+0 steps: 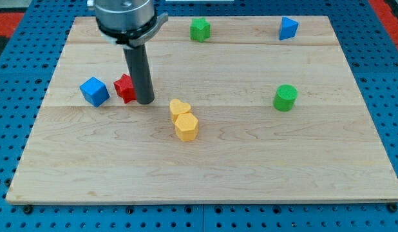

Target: Put the yellow heart diagonally bottom right to the yellow hexagon

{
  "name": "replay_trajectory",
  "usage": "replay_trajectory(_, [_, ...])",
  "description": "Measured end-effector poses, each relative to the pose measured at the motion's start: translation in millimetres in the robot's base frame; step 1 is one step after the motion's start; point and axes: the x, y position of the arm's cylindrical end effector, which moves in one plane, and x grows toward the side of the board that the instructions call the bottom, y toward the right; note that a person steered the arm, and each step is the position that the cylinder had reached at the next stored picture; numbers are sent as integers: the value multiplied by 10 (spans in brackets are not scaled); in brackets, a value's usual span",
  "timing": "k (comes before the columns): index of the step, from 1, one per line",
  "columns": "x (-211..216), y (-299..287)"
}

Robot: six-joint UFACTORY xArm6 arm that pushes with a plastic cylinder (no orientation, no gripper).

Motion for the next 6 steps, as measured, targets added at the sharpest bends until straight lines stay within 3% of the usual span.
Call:
replay_trajectory(2, [250, 1751])
replay_trajectory(3, [-26, 1430])
replay_trajectory(4, [-141, 1599])
replay_trajectory(5, [42, 2349])
replay_trajectory(6, [628, 2565])
